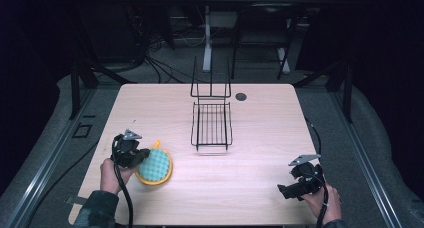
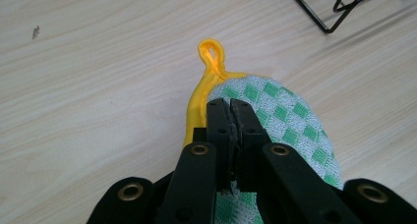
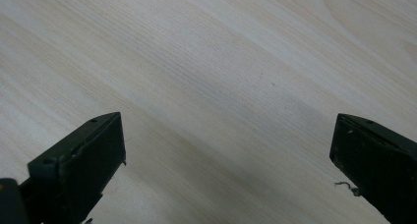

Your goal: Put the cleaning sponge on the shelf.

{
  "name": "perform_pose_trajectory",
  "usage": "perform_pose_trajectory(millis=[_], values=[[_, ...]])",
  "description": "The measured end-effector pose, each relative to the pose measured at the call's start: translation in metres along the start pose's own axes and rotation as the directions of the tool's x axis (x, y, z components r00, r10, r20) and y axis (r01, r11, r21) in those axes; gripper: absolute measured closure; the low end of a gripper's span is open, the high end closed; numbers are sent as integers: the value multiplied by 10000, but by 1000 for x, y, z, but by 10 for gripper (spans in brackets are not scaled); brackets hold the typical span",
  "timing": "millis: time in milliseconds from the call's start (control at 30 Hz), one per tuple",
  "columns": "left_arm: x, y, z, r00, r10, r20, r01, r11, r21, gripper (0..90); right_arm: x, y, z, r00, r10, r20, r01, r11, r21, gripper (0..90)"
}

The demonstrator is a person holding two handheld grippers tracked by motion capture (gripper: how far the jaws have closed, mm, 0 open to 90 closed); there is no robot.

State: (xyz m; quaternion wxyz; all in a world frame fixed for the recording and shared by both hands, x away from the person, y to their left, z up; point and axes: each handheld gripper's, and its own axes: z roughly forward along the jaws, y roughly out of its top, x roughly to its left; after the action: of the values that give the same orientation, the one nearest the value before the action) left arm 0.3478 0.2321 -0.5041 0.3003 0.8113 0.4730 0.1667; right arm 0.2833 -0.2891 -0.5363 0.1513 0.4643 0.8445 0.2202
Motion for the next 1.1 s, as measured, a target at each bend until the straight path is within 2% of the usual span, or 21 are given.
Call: perform_pose_trajectory(millis=[167,500,633,1100], values=[[-3,4,-10,10000,80,-12,-81,9997,-244,880,0,0,-1,10000,-20,7,20,10000,31,0],[-6,10,-15,9999,121,69,-118,9991,-413,880,0,0,0,10000,-17,31,17,10000,12,0],[-7,13,-19,9997,83,232,-70,9986,-527,880,0,0,1,10000,-14,40,14,10000,51,0],[-11,21,-23,9997,102,215,-86,9974,-715,879,1,-1,-1,9999,-107,61,107,9999,75,0]])
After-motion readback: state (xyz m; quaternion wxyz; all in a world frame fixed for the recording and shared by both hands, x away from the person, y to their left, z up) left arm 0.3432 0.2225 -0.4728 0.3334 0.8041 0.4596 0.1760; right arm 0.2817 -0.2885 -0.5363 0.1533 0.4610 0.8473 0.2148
